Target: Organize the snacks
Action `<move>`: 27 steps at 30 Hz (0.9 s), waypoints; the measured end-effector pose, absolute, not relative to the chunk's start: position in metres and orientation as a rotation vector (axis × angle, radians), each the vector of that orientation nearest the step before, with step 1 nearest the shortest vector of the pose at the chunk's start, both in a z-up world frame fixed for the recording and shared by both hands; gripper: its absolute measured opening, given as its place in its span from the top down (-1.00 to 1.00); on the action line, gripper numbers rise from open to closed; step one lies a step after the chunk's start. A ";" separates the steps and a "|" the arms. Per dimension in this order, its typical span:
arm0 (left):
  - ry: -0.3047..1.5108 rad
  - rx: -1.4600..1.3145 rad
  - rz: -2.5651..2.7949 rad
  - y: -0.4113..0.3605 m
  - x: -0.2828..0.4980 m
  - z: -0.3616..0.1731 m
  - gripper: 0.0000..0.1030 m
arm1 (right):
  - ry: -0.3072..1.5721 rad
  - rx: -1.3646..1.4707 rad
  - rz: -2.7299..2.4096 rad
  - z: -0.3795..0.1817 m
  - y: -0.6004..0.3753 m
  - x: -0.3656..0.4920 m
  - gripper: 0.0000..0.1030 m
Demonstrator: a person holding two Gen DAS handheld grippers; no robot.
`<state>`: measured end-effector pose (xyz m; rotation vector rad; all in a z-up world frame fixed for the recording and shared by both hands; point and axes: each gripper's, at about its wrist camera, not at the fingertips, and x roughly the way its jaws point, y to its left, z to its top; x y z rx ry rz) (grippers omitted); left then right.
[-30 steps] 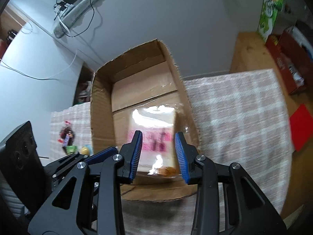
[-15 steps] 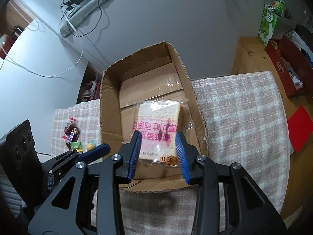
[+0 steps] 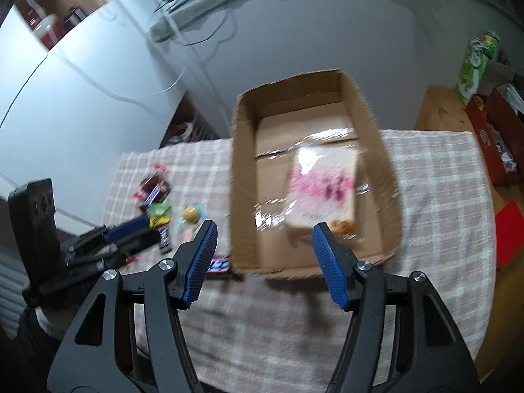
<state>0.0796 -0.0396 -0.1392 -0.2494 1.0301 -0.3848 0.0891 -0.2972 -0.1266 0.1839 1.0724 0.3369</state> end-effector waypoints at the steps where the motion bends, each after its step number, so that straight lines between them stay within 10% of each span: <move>1: 1.029 -0.262 -0.360 -0.029 0.076 -0.140 0.13 | 1.073 0.169 0.348 -0.127 -0.291 0.085 -0.23; 27: 1.079 -0.444 -0.002 0.101 0.025 -0.192 0.13 | 1.221 -0.070 0.653 -0.194 -0.113 0.092 -0.22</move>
